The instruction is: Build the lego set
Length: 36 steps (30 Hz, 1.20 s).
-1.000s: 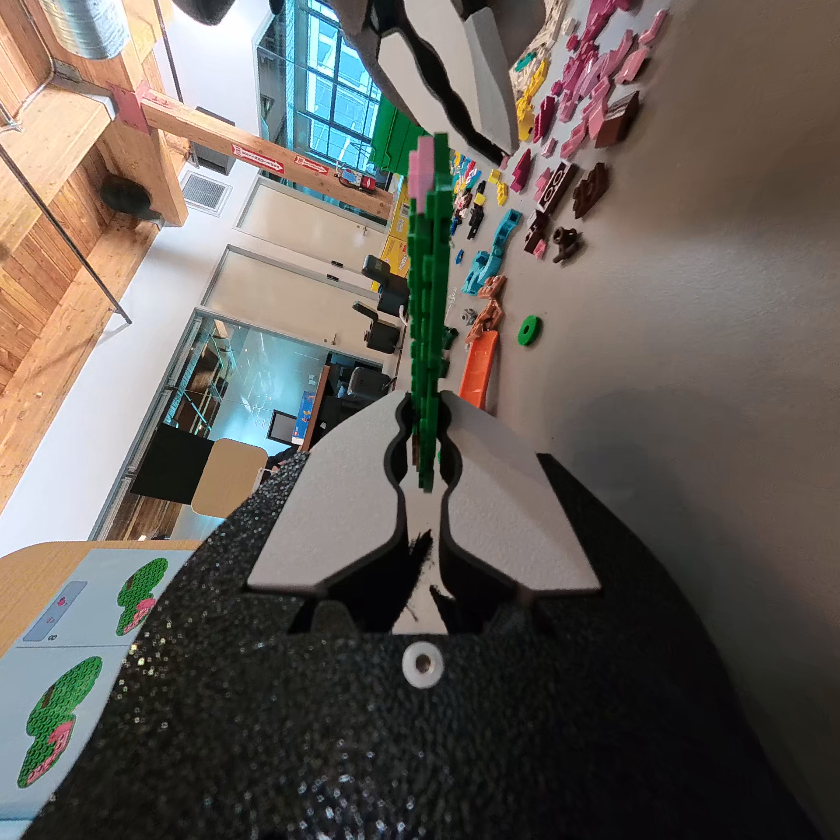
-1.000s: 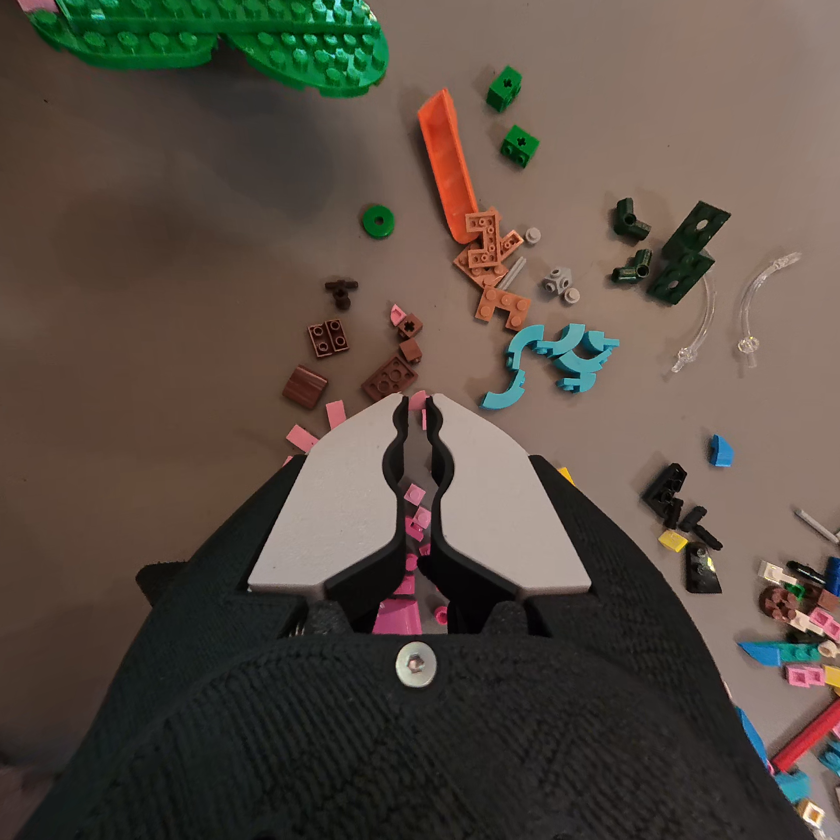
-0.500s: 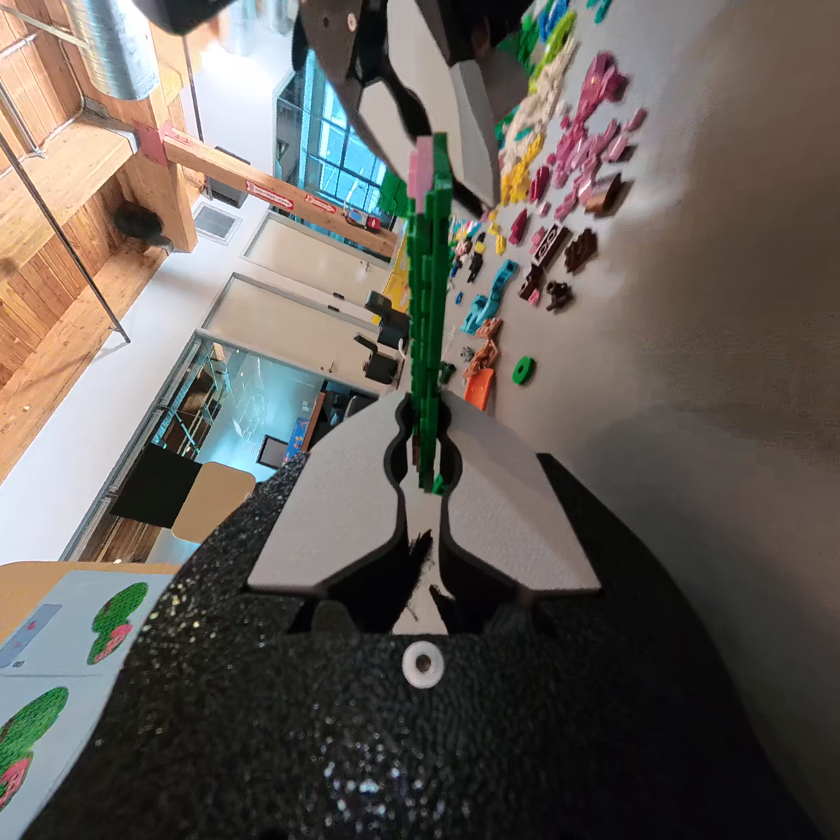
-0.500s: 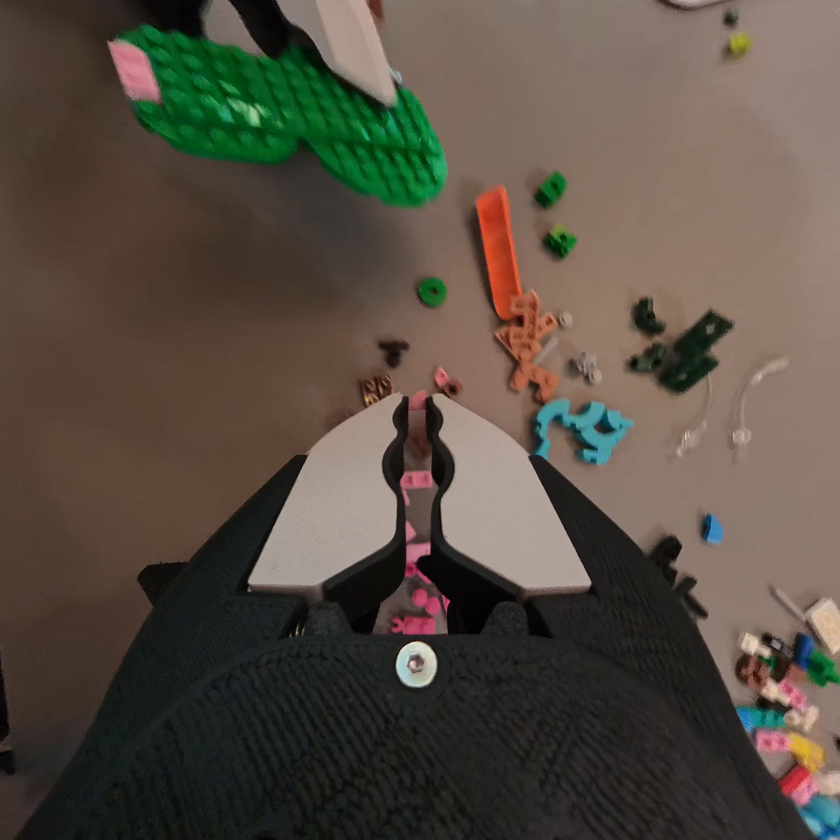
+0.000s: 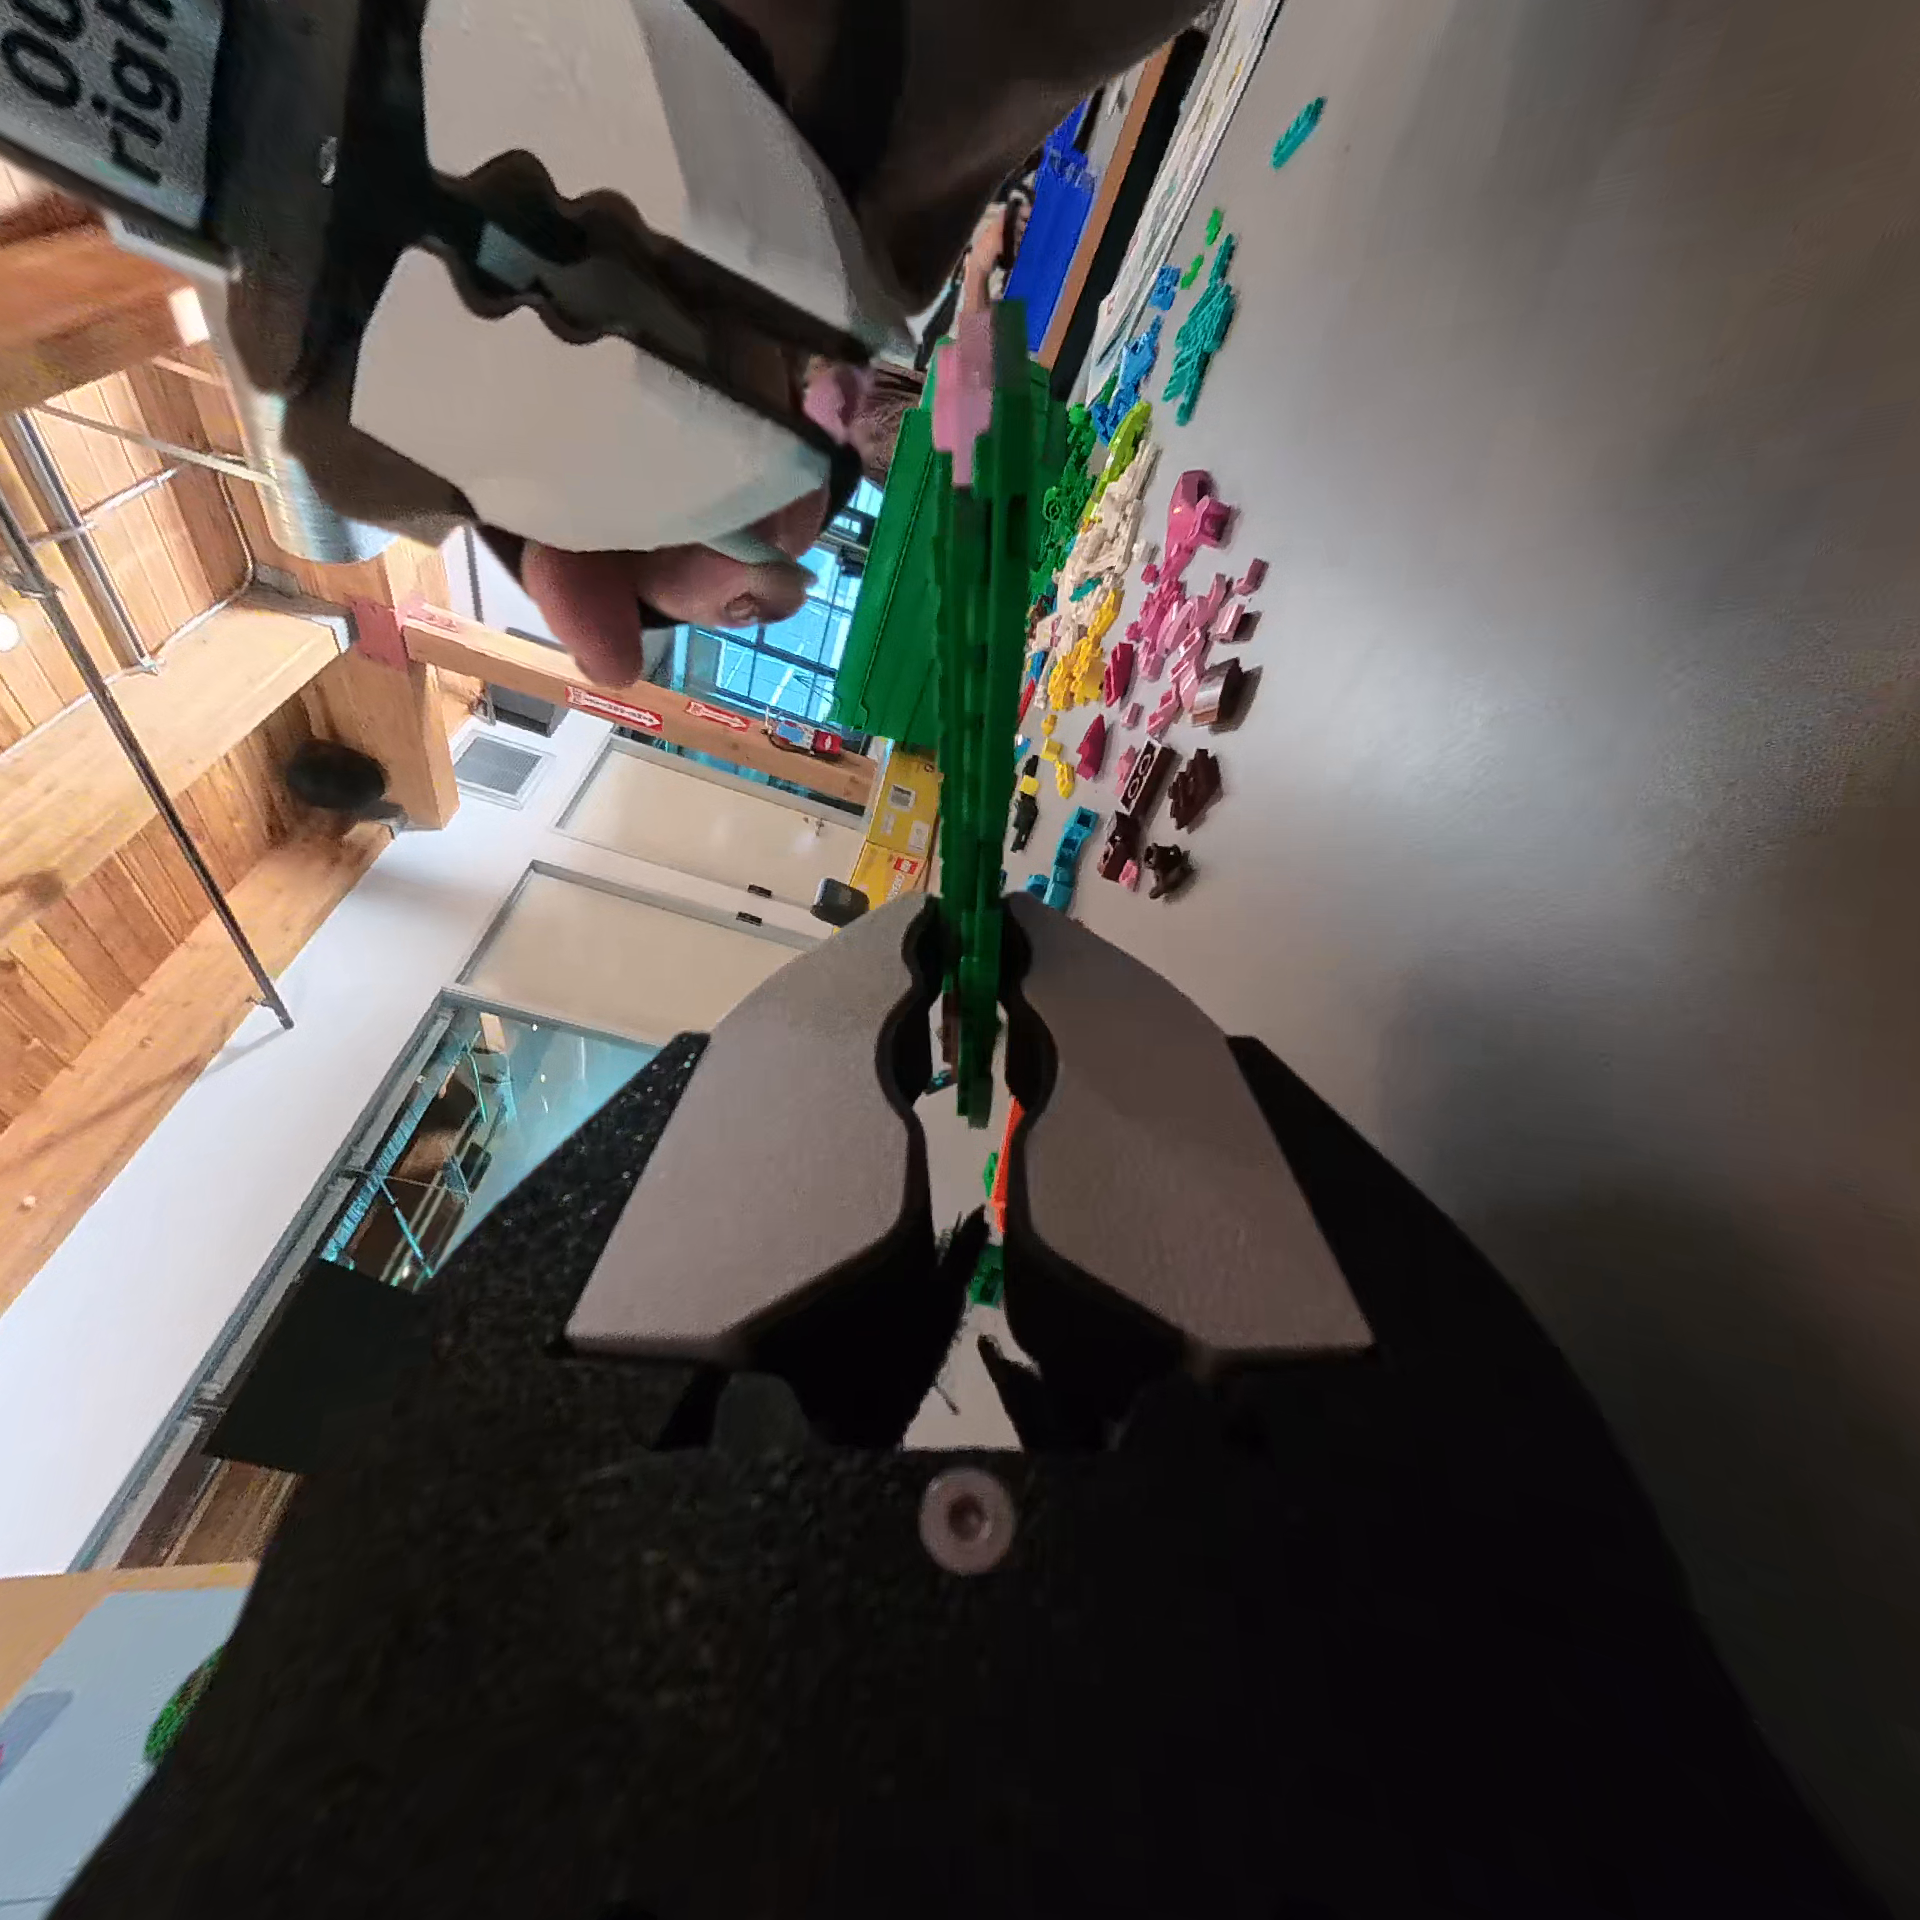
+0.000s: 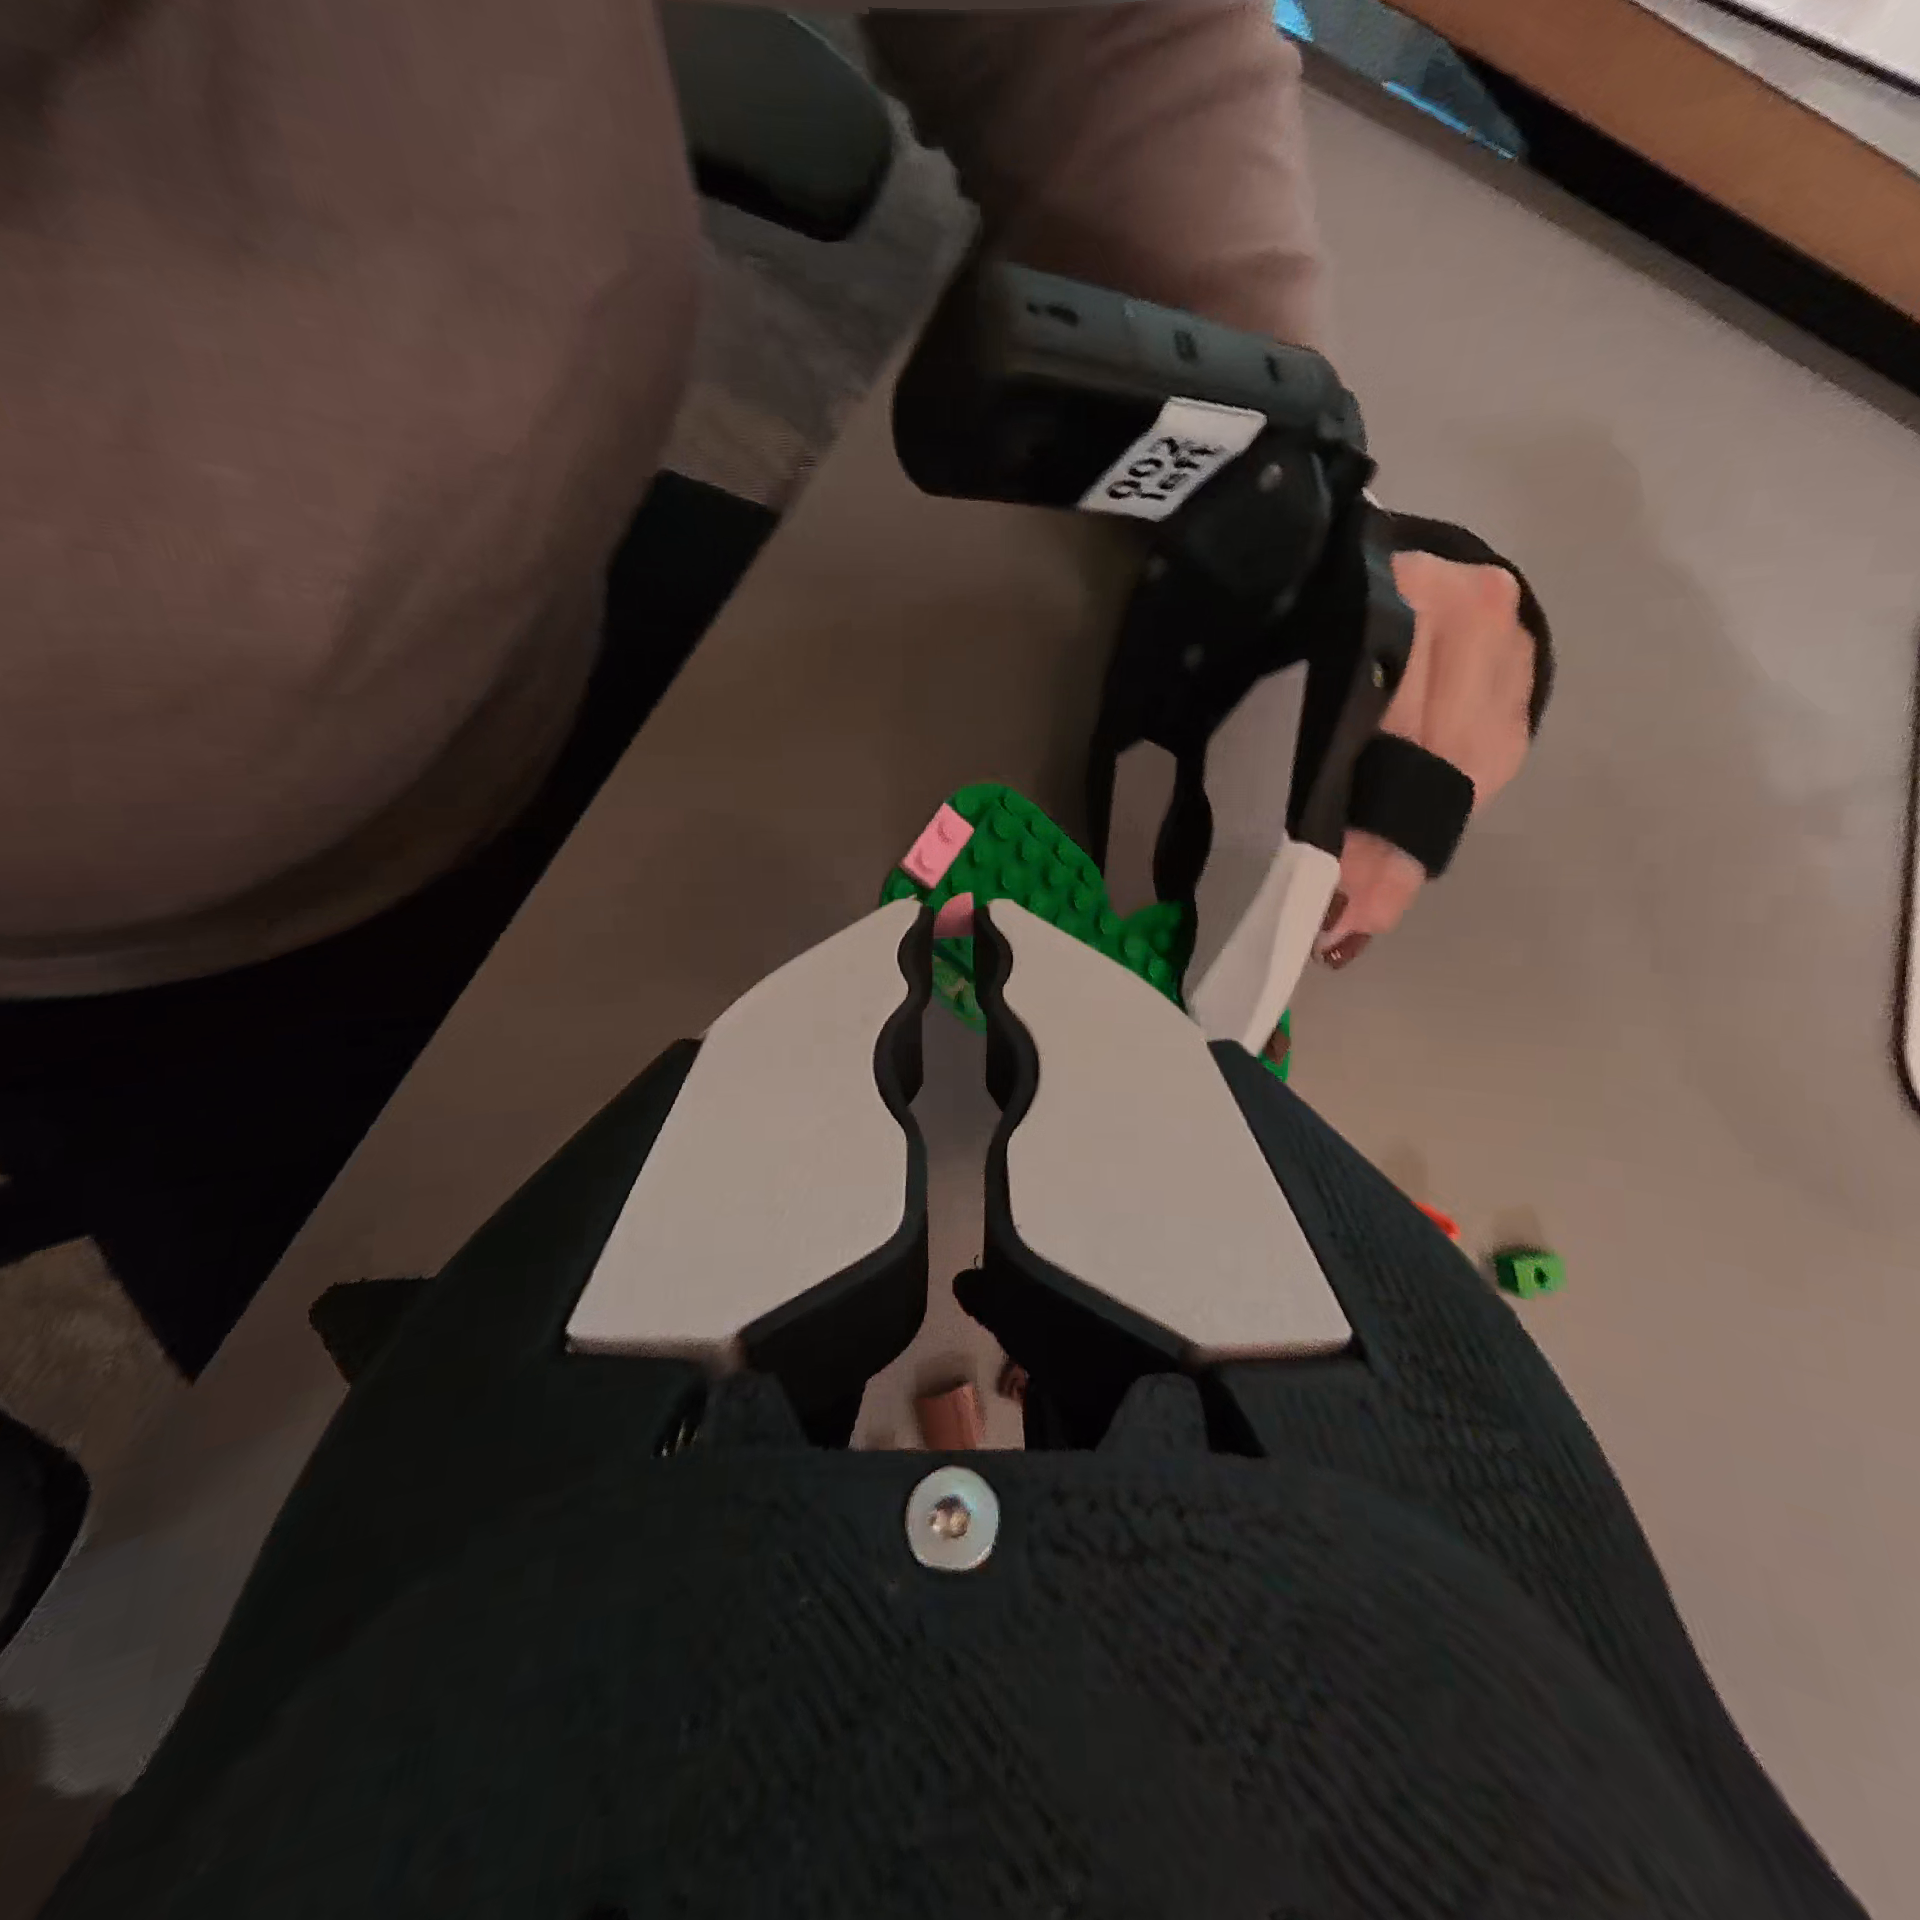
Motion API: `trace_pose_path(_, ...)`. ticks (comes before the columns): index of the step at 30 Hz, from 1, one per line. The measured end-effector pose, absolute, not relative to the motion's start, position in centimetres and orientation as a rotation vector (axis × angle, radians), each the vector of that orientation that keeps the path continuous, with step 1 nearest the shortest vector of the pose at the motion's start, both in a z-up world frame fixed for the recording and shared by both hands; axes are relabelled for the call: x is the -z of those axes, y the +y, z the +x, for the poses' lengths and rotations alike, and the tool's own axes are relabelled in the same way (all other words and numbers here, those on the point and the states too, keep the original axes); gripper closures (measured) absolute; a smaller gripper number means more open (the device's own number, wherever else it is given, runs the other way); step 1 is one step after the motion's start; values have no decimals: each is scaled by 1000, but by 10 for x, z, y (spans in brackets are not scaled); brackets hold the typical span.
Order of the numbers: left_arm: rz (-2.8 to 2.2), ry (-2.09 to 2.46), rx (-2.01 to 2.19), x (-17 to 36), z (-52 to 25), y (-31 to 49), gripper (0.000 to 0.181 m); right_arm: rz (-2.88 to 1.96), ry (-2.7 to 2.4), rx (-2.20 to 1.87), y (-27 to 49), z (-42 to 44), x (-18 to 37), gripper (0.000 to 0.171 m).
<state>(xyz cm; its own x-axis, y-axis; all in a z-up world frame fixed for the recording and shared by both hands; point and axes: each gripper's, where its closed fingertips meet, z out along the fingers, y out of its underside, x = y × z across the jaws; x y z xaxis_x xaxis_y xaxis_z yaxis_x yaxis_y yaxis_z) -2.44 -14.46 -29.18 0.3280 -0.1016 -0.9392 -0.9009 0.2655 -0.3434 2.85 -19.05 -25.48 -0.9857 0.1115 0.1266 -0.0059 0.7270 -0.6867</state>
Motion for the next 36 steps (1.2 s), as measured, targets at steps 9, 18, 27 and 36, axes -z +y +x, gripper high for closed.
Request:
trace_pose_path(9, -1154, 1140, -742, 292, -20, -147, 173, 82, -2960, -965, -203, 39, 263, 166)
trace_pose_path(18, -1165, 1130, -801, 291, -24, -145, 173, -20, -2923, -831, -195, 37, 267, 166)
trace_pose_path(27, -1125, 1160, -748, 290, -11, -151, 173, 34, -2959, -839, -202, 37, 265, 166)
trace_pose_path(36, -1112, 1160, -758, 289, -10, -152, 173, 49, -3010, -817, -204, 37, 267, 164)
